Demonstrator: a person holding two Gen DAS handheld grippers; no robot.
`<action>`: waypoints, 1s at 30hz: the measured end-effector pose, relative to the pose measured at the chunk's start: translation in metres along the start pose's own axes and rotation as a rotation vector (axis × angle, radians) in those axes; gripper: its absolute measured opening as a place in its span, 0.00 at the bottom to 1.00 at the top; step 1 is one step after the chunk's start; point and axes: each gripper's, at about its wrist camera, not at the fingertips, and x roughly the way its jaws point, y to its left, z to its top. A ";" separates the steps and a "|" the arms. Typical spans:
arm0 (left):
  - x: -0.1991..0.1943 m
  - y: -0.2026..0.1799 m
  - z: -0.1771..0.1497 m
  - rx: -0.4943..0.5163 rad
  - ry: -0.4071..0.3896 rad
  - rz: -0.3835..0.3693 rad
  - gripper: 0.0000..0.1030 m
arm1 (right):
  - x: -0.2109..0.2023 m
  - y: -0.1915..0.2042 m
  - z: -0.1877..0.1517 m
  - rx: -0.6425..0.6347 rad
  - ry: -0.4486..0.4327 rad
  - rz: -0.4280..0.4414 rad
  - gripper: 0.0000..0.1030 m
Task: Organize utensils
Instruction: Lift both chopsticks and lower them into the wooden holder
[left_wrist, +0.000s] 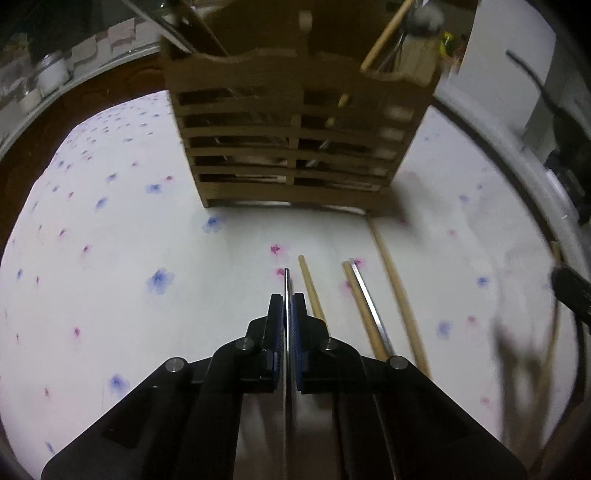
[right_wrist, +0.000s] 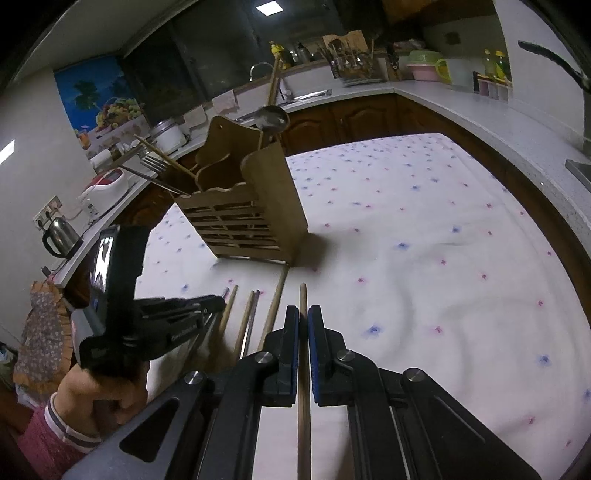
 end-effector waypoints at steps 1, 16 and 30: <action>-0.007 0.002 -0.001 -0.010 -0.011 -0.014 0.04 | -0.002 0.002 0.001 -0.002 -0.005 0.003 0.05; -0.163 0.024 -0.008 -0.113 -0.314 -0.161 0.04 | -0.062 0.035 0.029 -0.053 -0.168 0.057 0.05; -0.192 0.035 0.006 -0.122 -0.411 -0.139 0.04 | -0.078 0.060 0.060 -0.105 -0.268 0.072 0.05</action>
